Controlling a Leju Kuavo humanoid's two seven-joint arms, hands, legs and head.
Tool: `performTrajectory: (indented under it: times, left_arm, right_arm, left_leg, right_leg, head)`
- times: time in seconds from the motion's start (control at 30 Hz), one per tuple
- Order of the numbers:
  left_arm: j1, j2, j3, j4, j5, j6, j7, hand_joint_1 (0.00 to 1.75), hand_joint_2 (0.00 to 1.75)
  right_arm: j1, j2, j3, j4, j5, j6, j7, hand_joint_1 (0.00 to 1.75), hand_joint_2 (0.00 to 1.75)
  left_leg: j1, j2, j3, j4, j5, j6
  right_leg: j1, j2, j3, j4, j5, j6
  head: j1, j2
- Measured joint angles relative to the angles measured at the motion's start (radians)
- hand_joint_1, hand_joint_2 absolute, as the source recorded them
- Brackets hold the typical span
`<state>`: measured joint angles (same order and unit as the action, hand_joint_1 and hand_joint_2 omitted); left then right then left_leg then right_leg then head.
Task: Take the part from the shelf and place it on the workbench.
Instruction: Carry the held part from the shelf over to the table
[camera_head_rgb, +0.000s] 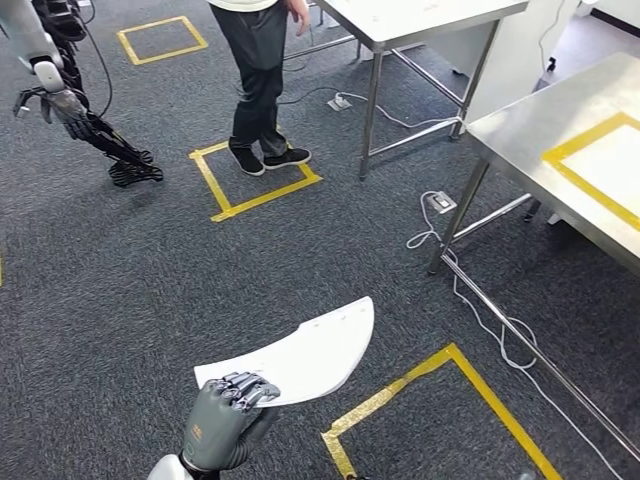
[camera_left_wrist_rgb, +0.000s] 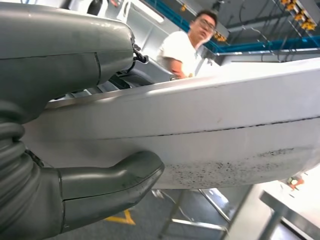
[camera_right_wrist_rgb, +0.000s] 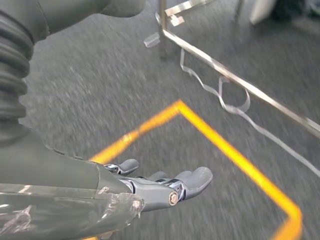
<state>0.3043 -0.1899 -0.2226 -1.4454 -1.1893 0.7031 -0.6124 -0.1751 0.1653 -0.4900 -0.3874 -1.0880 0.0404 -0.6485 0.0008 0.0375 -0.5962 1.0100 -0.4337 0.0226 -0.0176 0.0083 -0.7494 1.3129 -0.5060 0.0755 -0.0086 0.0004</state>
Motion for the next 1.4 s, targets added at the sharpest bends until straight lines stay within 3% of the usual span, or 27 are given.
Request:
performTrajectory:
  times: [0.03,0.1,0.17,0.23,0.27,0.33,0.4,0.43,0.47,0.53,0.63,0.67,0.73,0.8,0.87,0.93,0.97,1.0,1.07,1.1,1.17,1.2,1.27,1.3,1.33,1.37,1.4]
  left_arm:
    - [0.000,0.000,0.000,0.001,0.003,0.000,0.000,1.75,1.75]
    - [0.000,0.000,0.000,0.001,0.008,0.000,0.000,1.75,1.75]
    - [0.000,0.000,0.000,0.001,0.015,0.000,0.000,1.75,1.75]
    - [-0.001,0.001,0.001,0.001,0.025,0.000,0.000,1.75,1.75]
    - [-0.001,0.001,0.001,0.001,0.030,0.000,0.001,1.75,1.75]
    - [-0.001,0.003,0.000,0.002,0.037,0.000,0.007,1.75,1.75]
    - [-0.001,0.005,-0.001,0.003,0.035,0.000,0.016,1.75,1.75]
    - [-0.001,0.006,-0.002,0.004,0.029,0.000,0.022,1.75,1.75]
    - [-0.001,0.007,-0.003,0.005,0.020,0.000,0.028,1.75,1.75]
    - [-0.001,0.009,-0.005,0.006,0.006,0.000,0.035,1.75,1.75]
    - [-0.002,0.009,-0.007,0.007,-0.007,0.000,0.036,1.75,1.75]
    - [-0.001,0.008,-0.007,0.007,-0.012,0.000,0.034,1.75,1.75]
    - [0.000,0.006,-0.006,0.007,-0.022,0.000,0.028,1.75,1.75]
    - [0.002,0.004,-0.004,0.006,-0.031,0.000,0.018,1.75,1.75]
    - [0.005,0.003,0.000,0.006,-0.035,0.000,0.011,1.75,1.75]
    - [0.008,0.002,0.003,0.006,-0.036,0.000,0.008,1.75,1.75]
    - [0.009,0.002,0.003,0.006,-0.036,0.000,0.007,1.75,1.75]
    - [0.010,0.002,0.004,0.006,-0.036,0.000,0.007,1.75,1.75]
    - [0.011,0.002,0.004,0.006,-0.036,0.000,0.006,1.75,1.75]
    - [0.012,0.003,0.004,0.006,-0.037,0.000,0.006,1.75,1.75]
    - [0.013,0.003,0.005,0.006,-0.037,0.000,0.005,1.75,1.75]
    - [0.013,0.003,0.006,0.006,-0.037,0.000,0.005,1.75,1.75]
    - [0.008,0.002,0.005,0.004,-0.038,0.001,0.005,1.75,1.75]
    - [0.003,0.002,0.005,0.004,-0.038,0.001,0.003,1.75,1.75]
    - [0.000,0.002,0.004,0.003,-0.039,0.001,0.001,1.75,1.75]
    - [0.000,0.002,0.005,0.003,-0.041,0.001,-0.003,1.75,1.75]
    - [0.003,0.002,0.005,0.003,-0.047,0.001,-0.006,1.75,1.75]
  right_arm:
    - [0.001,-0.002,0.000,0.004,0.000,-0.005,0.001,0.00,1.75]
    - [-0.001,-0.005,-0.001,0.011,0.000,-0.012,0.004,0.00,1.75]
    - [-0.004,-0.006,-0.001,0.018,0.000,-0.019,0.006,0.00,1.75]
    - [-0.001,-0.009,-0.001,0.028,0.000,-0.026,0.008,0.00,1.75]
    - [0.001,-0.010,-0.001,0.032,0.000,-0.029,0.009,0.00,1.75]
    - [0.003,-0.012,-0.002,0.037,-0.001,-0.031,0.009,0.00,1.75]
    - [0.002,-0.012,-0.002,0.041,-0.003,-0.033,0.009,0.00,1.75]
    - [0.003,-0.012,-0.002,0.043,-0.004,-0.033,0.009,0.00,1.75]
    - [0.005,-0.012,-0.002,0.044,-0.005,-0.034,0.009,0.00,1.75]
    - [0.007,-0.012,-0.002,0.047,-0.007,-0.036,0.009,0.00,1.75]
    - [0.007,-0.012,-0.002,0.050,-0.008,-0.038,0.009,0.00,1.75]
    - [0.006,-0.012,-0.002,0.051,-0.007,-0.039,0.009,0.00,1.75]
    - [0.007,-0.012,-0.002,0.052,-0.008,-0.041,0.010,0.00,1.75]
    - [0.006,-0.012,-0.001,0.054,-0.010,-0.044,0.010,0.00,1.75]
    - [0.002,-0.011,0.000,0.056,-0.012,-0.047,0.011,0.00,1.75]
    - [0.003,-0.010,0.000,0.058,-0.013,-0.049,0.011,0.00,1.75]
    - [0.007,-0.010,0.000,0.059,-0.014,-0.050,0.011,0.00,1.75]
    - [0.010,-0.010,0.000,0.060,-0.014,-0.050,0.011,0.00,1.75]
    - [0.016,-0.010,0.000,0.062,-0.014,-0.051,0.011,0.00,1.75]
    - [0.018,-0.010,0.000,0.064,-0.014,-0.051,0.011,0.00,1.75]
    - [0.019,-0.009,0.000,0.067,-0.018,-0.052,0.011,0.00,1.75]
    - [0.017,-0.009,0.000,0.067,-0.026,-0.052,0.011,0.00,1.75]
    - [0.008,-0.009,0.000,0.067,-0.044,-0.052,0.011,0.00,1.75]
    - [0.004,-0.009,0.000,0.067,-0.052,-0.052,0.011,0.00,1.75]
    - [0.001,-0.010,0.000,0.067,-0.057,-0.052,0.011,0.00,1.75]
    - [0.000,-0.010,0.000,0.066,-0.059,-0.052,0.011,0.00,1.75]
    - [0.000,-0.010,0.001,0.067,-0.061,-0.053,0.011,0.00,1.75]
  left_leg:
    - [0.000,0.010,-0.011,0.001,0.008,-0.003]
    - [0.000,0.028,-0.025,0.006,0.021,-0.012]
    - [-0.002,0.045,-0.025,0.008,0.033,-0.024]
    - [-0.001,0.060,-0.023,0.004,0.042,-0.036]
    - [0.001,0.054,-0.026,0.006,0.036,-0.043]
    - [0.003,0.018,-0.047,0.057,-0.023,-0.057]
    - [0.005,-0.020,-0.088,0.177,-0.113,-0.063]
    - [0.005,-0.027,-0.104,0.233,-0.138,-0.064]
    - [0.005,-0.030,-0.108,0.263,-0.140,-0.063]
    - [0.005,-0.035,-0.058,0.213,-0.102,-0.058]
    - [0.007,-0.084,0.076,0.021,-0.064,-0.045]
    - [0.007,-0.095,0.097,-0.012,-0.069,-0.040]
    - [0.007,-0.086,0.107,-0.027,-0.082,-0.028]
    - [0.007,-0.069,0.122,-0.030,-0.088,-0.013]
    - [0.005,-0.049,0.140,-0.031,-0.099,-0.004]
    - [0.003,-0.031,0.155,-0.032,-0.115,-0.001]
    - [0.003,-0.023,0.165,-0.032,-0.125,-0.002]
    - [0.002,-0.016,0.179,-0.032,-0.137,-0.004]
    - [0.002,0.000,0.213,-0.033,-0.166,-0.009]
    - [0.000,0.008,0.231,-0.032,-0.185,-0.013]
    - [-0.002,0.021,0.262,-0.044,-0.215,-0.025]
    - [-0.002,0.025,0.278,-0.051,-0.219,-0.033]
    - [0.000,0.028,0.284,-0.019,-0.189,-0.046]
    - [0.001,0.020,0.261,0.038,-0.158,-0.051]
    - [0.002,0.007,0.216,0.113,-0.135,-0.056]
    - [0.004,-0.008,0.159,0.188,-0.131,-0.060]
    - [0.006,-0.021,0.100,0.247,-0.152,-0.064]
  right_leg:
    - [0.000,-0.008,0.050,-0.042,0.018,0.002]
    - [0.003,-0.045,0.174,-0.186,0.022,0.004]
    - [0.009,-0.066,0.238,-0.280,0.003,-0.005]
    - [0.012,-0.052,0.232,-0.294,0.008,-0.025]
    - [0.011,-0.044,0.226,-0.296,0.014,-0.035]
    - [0.007,-0.027,0.208,-0.300,0.035,-0.051]
    - [0.006,-0.005,0.184,-0.302,0.050,-0.059]
    - [0.007,0.007,0.173,-0.302,0.055,-0.061]
    - [0.007,0.018,0.163,-0.302,0.057,-0.061]
    - [0.007,0.040,0.151,-0.302,0.064,-0.059]
    - [0.007,0.069,0.144,-0.299,0.074,-0.047]
    - [0.008,0.076,0.144,-0.297,0.075,-0.041]
    - [0.009,0.085,0.142,-0.287,0.085,-0.028]
    - [0.010,0.060,0.129,-0.256,0.086,-0.020]
    - [0.013,0.021,0.072,-0.164,0.054,-0.019]
    - [0.013,0.005,-0.016,-0.039,0.018,-0.016]
    - [0.013,0.003,-0.049,-0.004,0.012,-0.016]
    - [0.013,0.001,-0.064,-0.007,0.017,-0.016]
    - [0.014,-0.014,-0.049,-0.107,0.064,-0.025]
    - [0.017,-0.036,-0.035,-0.166,0.112,-0.031]
    - [0.026,-0.067,-0.014,-0.228,0.165,-0.042]
    - [0.031,-0.068,-0.006,-0.231,0.167,-0.046]
    - [0.031,-0.043,0.020,-0.237,0.139,-0.056]
    - [0.026,-0.031,0.041,-0.246,0.125,-0.062]
    - [0.021,-0.021,0.065,-0.257,0.114,-0.068]
    - [0.016,-0.010,0.091,-0.269,0.101,-0.072]
    - [0.013,0.001,0.118,-0.280,0.088,-0.073]
  head:
    - [0.000,0.000]
    - [0.000,0.000]
    - [-0.001,0.000]
    - [-0.003,0.000]
    - [-0.002,0.000]
    - [-0.005,0.000]
    - [-0.009,0.000]
    - [-0.010,0.000]
    - [-0.011,0.000]
    - [-0.011,0.000]
    - [-0.011,0.000]
    - [-0.010,0.000]
    - [-0.009,0.000]
    - [-0.007,0.000]
    - [-0.005,0.000]
    - [-0.004,0.000]
    - [-0.004,0.000]
    - [-0.004,0.000]
    - [-0.003,0.000]
    - [-0.004,0.000]
    - [-0.007,0.000]
    - [-0.008,0.000]
    - [-0.008,0.000]
    - [-0.010,0.000]
    - [-0.013,0.000]
    - [-0.016,0.000]
    - [-0.018,0.000]
